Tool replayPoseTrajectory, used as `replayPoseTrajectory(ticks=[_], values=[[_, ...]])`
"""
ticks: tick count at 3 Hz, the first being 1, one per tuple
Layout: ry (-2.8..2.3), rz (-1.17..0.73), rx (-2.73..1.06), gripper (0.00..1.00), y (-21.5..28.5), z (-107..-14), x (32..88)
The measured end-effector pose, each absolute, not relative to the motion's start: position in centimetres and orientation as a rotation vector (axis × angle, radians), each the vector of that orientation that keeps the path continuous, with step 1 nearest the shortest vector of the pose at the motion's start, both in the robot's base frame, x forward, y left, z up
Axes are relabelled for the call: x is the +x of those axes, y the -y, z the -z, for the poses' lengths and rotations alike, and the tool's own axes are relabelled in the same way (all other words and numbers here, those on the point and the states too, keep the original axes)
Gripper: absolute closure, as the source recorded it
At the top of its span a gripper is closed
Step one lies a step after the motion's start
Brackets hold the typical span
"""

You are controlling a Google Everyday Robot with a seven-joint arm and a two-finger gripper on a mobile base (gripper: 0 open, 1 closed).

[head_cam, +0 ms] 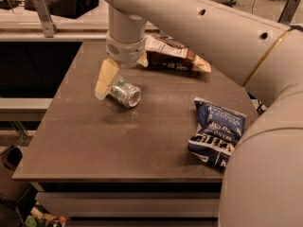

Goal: Place 7up can upright

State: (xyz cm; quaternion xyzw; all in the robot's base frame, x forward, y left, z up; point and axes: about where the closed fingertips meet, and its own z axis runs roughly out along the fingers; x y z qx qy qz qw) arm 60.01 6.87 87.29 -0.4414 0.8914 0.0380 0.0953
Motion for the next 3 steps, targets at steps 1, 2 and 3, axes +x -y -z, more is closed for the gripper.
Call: replayPoseTrajectory(ticks=[1, 2, 3], values=[[-2.658, -0.138, -1.331, 0.0, -7.73, -86.22, 60.03], [-2.687, -0.14, -1.311, 0.0, -8.04, -85.6, 60.06], [-2.729, -0.132, -1.233, 0.0, -7.67, -85.4, 60.2]])
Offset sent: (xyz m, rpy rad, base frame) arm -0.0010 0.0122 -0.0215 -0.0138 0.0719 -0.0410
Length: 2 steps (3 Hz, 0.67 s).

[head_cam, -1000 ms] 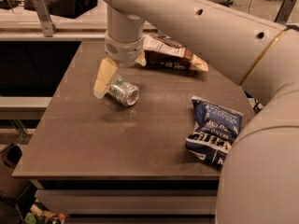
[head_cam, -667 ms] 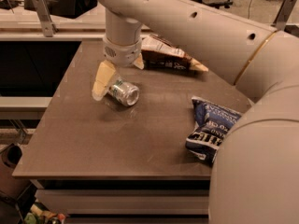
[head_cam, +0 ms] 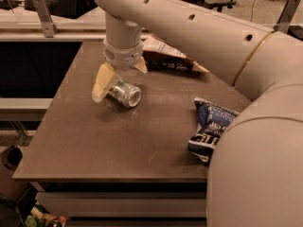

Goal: Place 7up can upright

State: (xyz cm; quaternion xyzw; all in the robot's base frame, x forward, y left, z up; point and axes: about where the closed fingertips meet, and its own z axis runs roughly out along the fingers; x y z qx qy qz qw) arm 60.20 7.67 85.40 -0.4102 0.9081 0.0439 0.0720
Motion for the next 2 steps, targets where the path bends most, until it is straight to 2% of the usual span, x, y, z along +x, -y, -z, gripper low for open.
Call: replayPoseTrajectory(ticks=[2], values=[[-2.766, -0.121, -1.162, 0.0, -7.52, -84.96, 60.37]])
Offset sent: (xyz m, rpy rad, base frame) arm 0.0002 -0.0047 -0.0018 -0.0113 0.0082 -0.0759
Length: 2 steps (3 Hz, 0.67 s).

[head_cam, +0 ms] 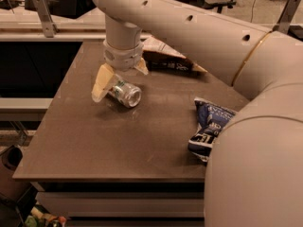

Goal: Place 7up can upright

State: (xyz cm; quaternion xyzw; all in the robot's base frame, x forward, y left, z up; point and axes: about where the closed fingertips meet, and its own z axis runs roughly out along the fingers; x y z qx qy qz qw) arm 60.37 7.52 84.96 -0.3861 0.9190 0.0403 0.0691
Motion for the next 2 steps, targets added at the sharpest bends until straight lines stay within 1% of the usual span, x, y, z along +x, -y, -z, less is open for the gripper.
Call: replayPoseTrajectory(ticks=[1, 2], values=[[-2.768, -0.11, -1.163, 0.18, -7.76, -84.57, 60.56], [-2.766, -0.112, -1.164, 0.42, -7.88, -84.44, 60.61]])
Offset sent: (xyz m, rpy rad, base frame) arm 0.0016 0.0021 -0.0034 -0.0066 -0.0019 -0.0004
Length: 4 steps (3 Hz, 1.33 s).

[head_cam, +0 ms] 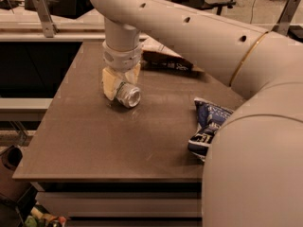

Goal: Place 7up can upright

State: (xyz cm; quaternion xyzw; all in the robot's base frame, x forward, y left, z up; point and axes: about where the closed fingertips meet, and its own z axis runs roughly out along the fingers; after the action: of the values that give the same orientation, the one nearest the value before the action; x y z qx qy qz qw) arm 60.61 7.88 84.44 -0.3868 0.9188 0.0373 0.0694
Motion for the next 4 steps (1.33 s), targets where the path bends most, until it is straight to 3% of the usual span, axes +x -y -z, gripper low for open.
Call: replayPoseTrajectory(ticks=[2, 3, 4], values=[[-2.763, -0.116, -1.166, 0.88, -8.12, -84.15, 60.71], [-2.761, -0.117, -1.168, 1.0, -8.22, -84.02, 60.74], [-2.761, -0.117, -1.167, 1.0, -8.23, -84.01, 60.75]])
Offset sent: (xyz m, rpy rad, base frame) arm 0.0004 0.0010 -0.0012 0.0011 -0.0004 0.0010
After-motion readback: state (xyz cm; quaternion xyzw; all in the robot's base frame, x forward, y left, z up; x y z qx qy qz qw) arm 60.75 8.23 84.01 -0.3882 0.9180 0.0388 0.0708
